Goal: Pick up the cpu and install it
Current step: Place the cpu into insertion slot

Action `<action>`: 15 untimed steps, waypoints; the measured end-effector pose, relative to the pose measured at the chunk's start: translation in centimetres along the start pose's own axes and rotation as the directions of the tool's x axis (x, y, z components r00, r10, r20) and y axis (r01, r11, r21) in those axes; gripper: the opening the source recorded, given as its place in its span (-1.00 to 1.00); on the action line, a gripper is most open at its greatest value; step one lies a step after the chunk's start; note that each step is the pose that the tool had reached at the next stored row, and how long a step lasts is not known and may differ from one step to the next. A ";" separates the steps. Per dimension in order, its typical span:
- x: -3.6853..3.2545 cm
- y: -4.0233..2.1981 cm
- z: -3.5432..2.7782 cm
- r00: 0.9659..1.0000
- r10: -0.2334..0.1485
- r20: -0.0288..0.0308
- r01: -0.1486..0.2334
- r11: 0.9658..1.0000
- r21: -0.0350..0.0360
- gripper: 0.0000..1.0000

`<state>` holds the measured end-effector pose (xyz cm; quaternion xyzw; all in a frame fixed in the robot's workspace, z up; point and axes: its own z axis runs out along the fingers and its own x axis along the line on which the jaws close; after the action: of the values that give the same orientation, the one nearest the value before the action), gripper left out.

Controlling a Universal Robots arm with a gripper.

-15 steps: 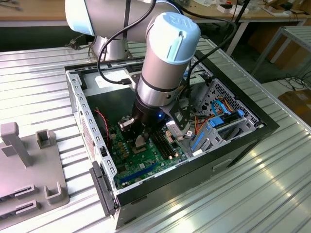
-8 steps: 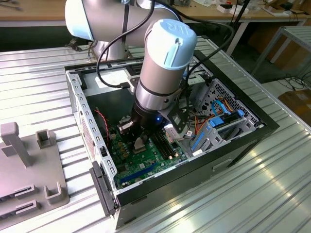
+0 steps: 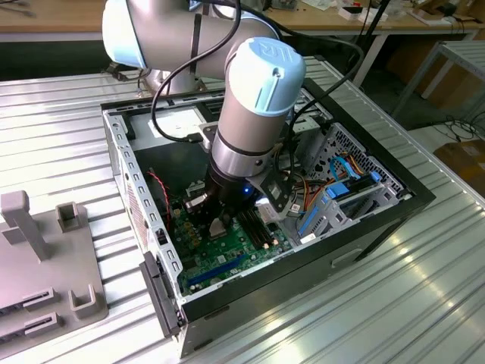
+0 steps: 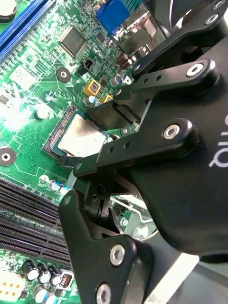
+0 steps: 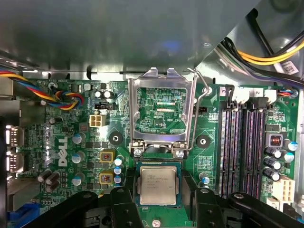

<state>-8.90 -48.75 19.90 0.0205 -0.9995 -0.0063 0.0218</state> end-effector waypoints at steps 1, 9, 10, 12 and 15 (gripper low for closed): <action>0.00 0.00 0.02 1.000 0.000 0.000 0.000 1.000 0.000 -0.06; 0.00 -0.07 0.05 1.000 0.002 0.000 -0.002 1.000 -0.001 -0.06; 0.00 -0.07 0.05 1.000 0.003 0.000 -0.003 1.000 -0.001 -0.06; 0.00 -0.07 0.05 1.000 0.006 0.000 -0.006 1.000 -0.001 -0.06; 0.00 -0.12 0.04 1.000 0.010 0.000 -0.010 1.000 -0.001 -0.06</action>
<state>-8.90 -48.87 19.86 0.0158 -0.9996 -0.0066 0.0218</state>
